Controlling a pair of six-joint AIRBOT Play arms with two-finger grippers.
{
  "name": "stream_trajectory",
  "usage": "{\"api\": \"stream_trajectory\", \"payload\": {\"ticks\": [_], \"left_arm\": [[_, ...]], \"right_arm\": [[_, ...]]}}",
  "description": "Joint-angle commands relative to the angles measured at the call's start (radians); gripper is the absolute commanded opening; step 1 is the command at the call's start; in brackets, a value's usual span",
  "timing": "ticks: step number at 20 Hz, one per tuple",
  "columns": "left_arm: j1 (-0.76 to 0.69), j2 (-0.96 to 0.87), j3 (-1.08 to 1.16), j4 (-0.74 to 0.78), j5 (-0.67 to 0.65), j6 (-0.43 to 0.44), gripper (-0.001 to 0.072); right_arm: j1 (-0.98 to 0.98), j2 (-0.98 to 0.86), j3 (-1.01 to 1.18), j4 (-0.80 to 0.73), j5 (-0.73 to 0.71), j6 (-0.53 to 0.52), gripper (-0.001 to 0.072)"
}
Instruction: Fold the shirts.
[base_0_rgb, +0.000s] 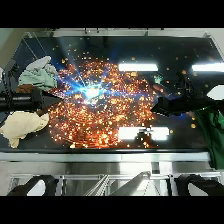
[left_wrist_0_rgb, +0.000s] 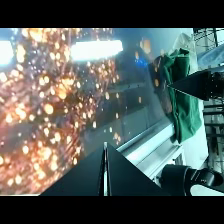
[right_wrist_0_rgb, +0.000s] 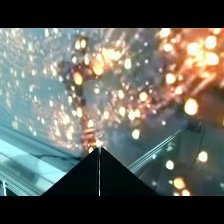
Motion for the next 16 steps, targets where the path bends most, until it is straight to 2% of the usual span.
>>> {"api": "stream_trajectory", "payload": {"ticks": [1, 4, 6, 7, 8, 9, 10, 12, 14, 16], "left_arm": [[0.0, 0.0, 0.0, 0.001, -0.001, -0.003, 0.002], [0.005, 0.0, 0.01, 0.008, -0.05, -0.003, 0.002], [0.028, -0.006, 0.09, 0.088, -0.173, -0.005, 0.0023], [0.042, -0.031, 0.166, 0.161, -0.245, -0.022, 0.0169], [0.052, -0.07, 0.244, 0.251, -0.305, -0.054, 0.0396], [0.058, -0.127, 0.332, 0.359, -0.354, -0.081, 0.0689], [0.06, -0.198, 0.421, 0.447, -0.391, -0.084, 0.0719], [0.054, -0.359, 0.585, 0.538, -0.481, -0.069, 0.072], [0.039, -0.539, 0.726, 0.562, -0.591, -0.032, 0.0718], [0.033, -0.751, 0.884, 0.56, -0.641, -0.032, 0.0717]], "right_arm": [[0.001, 0.0, 0.0, 0.001, 0.005, 0.0, 0.0021], [0.001, 0.0, 0.0, 0.001, 0.005, 0.0, 0.0021], [0.001, 0.0, 0.0, 0.001, 0.005, 0.0, 0.0021], [0.001, 0.0, 0.0, 0.001, 0.005, 0.0, 0.0021], [0.001, 0.0, 0.0, 0.001, 0.005, 0.0, 0.0021], [0.001, 0.0, 0.0, 0.001, 0.005, 0.0, 0.0021], [0.001, 0.0, 0.0, 0.001, 0.005, 0.0, 0.0021], [0.001, 0.0, 0.0, 0.001, 0.005, 0.0, 0.0021], [0.001, 0.0, 0.0, 0.002, 0.005, 0.0, 0.0021], [0.001, 0.0, 0.0, 0.004, 0.005, 0.0, 0.0021]]}}
